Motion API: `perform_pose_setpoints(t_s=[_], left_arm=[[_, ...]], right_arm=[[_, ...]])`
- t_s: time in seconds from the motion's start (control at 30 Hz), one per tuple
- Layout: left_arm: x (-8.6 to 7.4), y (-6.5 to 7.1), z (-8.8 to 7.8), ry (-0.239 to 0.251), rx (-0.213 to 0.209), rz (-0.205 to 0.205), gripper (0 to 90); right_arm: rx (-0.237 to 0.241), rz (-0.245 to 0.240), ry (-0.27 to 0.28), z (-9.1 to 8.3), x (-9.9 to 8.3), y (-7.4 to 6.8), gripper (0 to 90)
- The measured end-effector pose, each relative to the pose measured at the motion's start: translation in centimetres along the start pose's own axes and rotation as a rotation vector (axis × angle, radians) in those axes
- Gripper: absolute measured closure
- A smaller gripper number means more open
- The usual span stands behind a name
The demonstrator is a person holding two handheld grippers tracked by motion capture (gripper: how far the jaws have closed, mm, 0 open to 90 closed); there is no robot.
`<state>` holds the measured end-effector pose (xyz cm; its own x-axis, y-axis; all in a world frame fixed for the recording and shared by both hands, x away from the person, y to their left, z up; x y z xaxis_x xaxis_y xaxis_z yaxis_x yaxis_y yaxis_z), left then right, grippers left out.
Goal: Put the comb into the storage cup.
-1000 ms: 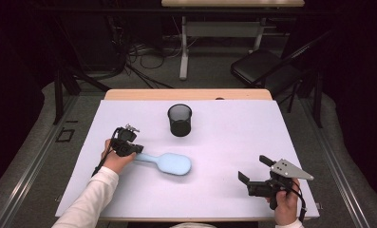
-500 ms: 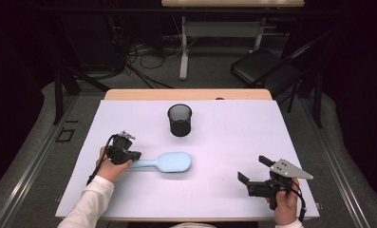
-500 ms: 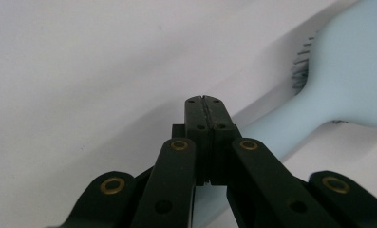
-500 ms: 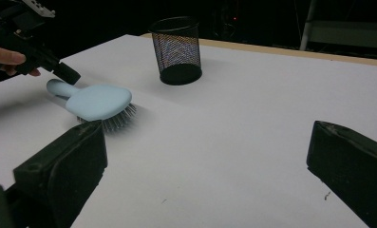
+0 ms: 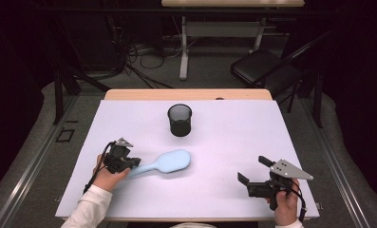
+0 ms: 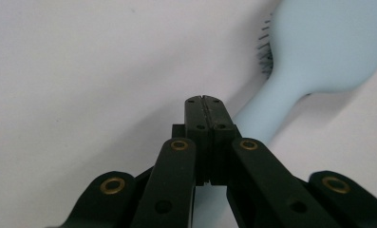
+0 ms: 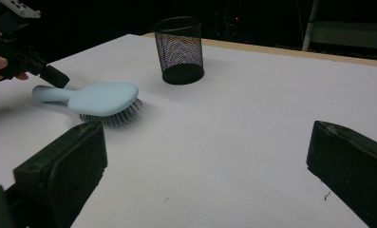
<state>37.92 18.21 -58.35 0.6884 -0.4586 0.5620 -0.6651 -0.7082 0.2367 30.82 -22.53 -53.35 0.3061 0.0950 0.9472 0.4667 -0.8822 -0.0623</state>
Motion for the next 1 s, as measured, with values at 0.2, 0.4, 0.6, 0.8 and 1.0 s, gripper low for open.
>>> perform_pose_setpoints(t_s=[0.2, 0.4, 0.6, 0.8, 1.0], left_arm=[[-0.6, 0.9, -0.4, -0.003, -0.019, 0.016, 90.0], [-1.0, 1.5, -0.6, 0.005, -0.034, 0.014, 90.0], [-1.2, 1.7, -0.7, 0.006, -0.036, 0.022, 90.0], [-1.2, 1.7, -0.7, 0.005, -0.041, 0.022, 90.0], [-1.3, 1.4, -0.6, 0.013, -0.033, 0.015, 90.0]], right_arm=[[0.004, -0.003, -0.005, 0.0, -0.1, -0.1, 0.0], [0.008, 0.0, -0.005, 0.0, -0.1, 0.0, 0.0], [0.009, 0.0, -0.002, 0.1, -0.1, 0.0, 0.0], [0.012, 0.001, -0.003, 0.1, -0.1, -0.1, 0.0], [0.012, 0.002, -0.006, 0.1, -0.1, 0.0, 0.0]])
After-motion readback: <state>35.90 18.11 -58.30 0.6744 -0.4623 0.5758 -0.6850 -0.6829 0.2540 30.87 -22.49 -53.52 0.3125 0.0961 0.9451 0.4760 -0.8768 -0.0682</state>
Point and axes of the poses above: each handheld gripper's, and its own axes: z roughly forward along the jaws, x roughly out of its top, y roughly to its right, the point moved 7 cm from there along z, roughly forward along the jaws, and after that the axes turned 8 degrees about -x, right-handed, at the moved point
